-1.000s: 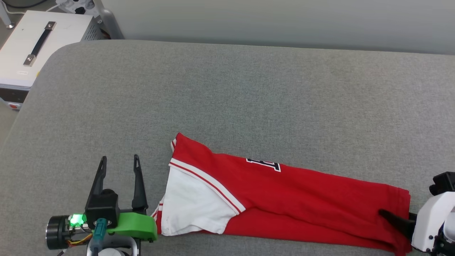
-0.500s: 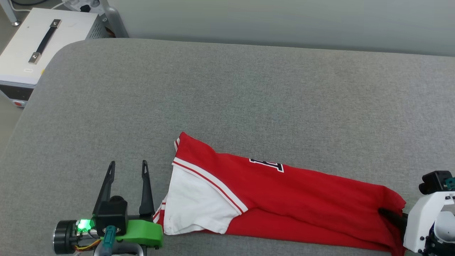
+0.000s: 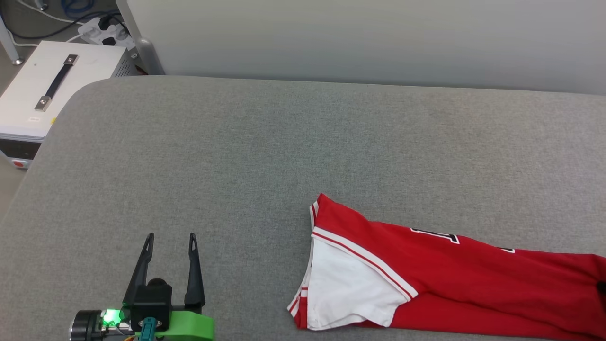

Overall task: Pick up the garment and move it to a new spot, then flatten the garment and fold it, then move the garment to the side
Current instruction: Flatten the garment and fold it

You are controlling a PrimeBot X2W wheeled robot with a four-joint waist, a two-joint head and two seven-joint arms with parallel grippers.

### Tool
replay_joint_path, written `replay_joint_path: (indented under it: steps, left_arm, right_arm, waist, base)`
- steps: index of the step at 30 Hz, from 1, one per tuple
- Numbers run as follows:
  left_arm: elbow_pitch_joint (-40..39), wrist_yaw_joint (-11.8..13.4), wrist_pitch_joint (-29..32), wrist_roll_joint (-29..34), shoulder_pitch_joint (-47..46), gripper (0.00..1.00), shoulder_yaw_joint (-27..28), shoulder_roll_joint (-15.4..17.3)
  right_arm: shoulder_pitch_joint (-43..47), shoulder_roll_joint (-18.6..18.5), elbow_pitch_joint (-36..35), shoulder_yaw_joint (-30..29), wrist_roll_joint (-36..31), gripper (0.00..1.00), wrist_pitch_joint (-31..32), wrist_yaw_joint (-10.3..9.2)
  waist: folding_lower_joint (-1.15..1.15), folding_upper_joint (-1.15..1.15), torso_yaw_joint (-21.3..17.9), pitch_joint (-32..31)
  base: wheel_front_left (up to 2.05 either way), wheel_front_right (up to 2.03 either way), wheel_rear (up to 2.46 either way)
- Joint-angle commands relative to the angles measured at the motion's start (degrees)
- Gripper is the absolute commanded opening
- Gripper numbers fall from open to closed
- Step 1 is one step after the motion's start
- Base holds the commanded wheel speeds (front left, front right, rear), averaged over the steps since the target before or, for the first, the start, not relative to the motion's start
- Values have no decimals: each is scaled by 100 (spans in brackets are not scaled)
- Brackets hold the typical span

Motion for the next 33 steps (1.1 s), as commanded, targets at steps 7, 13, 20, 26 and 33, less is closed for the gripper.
replay_joint_path:
  steps: [7, 13, 20, 26, 33]
  left_arm:
    - [58, -86, -34, 133, 236, 100, -30, 33]
    - [65, -99, -34, 133, 256, 100, -37, 43]
    - [78, -123, -34, 192, 129, 100, -186, -5]
    - [96, -128, -34, 209, -55, 100, -289, -35]
    - [105, -97, -34, 214, -268, 100, -389, -80]
  right_arm:
    - [362, -74, -984, -23, 329, 0, 238, -5]
    - [452, 55, -2162, 130, 385, 0, 530, -5]
    - [47, 521, -2970, 480, 209, 0, 1029, -5]
    - [-666, 987, -3005, 1024, -145, 0, 1363, -5]
    - [-1641, 1564, -2482, 1787, -443, 0, 1421, -5]
  waist:
    - [0, 0, -54, -263]
    - [0, 0, -66, -301]
    - [0, 0, 51, -212]
    - [0, 0, 174, -5]
    - [0, 0, 307, 279]
  base:
    - [0, 0, 0]
    - [0, 0, 0]
    - [0, 0, 0]
    - [0, 0, 0]
    - [0, 0, 0]
